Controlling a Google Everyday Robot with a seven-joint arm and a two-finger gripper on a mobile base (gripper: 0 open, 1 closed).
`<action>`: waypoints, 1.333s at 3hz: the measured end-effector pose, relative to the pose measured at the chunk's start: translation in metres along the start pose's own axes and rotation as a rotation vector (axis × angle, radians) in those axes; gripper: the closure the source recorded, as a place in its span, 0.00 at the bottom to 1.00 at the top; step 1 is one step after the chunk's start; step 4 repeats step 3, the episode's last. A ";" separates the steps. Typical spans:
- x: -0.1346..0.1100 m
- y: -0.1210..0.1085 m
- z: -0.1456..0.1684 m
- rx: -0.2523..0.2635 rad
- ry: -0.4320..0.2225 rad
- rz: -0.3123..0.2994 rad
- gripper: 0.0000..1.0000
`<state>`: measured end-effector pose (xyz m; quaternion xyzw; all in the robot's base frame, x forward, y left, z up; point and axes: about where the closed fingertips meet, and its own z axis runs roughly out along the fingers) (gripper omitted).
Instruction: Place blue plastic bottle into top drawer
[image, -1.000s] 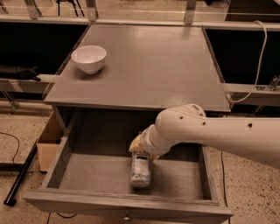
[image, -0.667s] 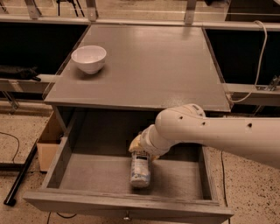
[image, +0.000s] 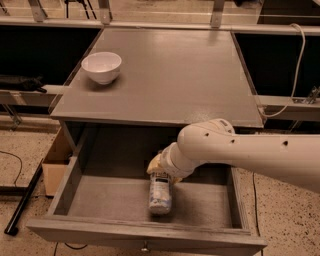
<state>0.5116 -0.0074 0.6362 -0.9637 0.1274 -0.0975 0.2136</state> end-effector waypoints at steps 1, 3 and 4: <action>0.000 0.000 0.000 0.000 0.000 0.000 0.06; 0.000 0.000 0.000 0.000 0.000 0.000 0.00; 0.000 0.000 0.000 0.000 0.000 0.000 0.00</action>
Offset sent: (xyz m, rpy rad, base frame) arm 0.0000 0.0000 0.0000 0.0000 0.0000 0.0000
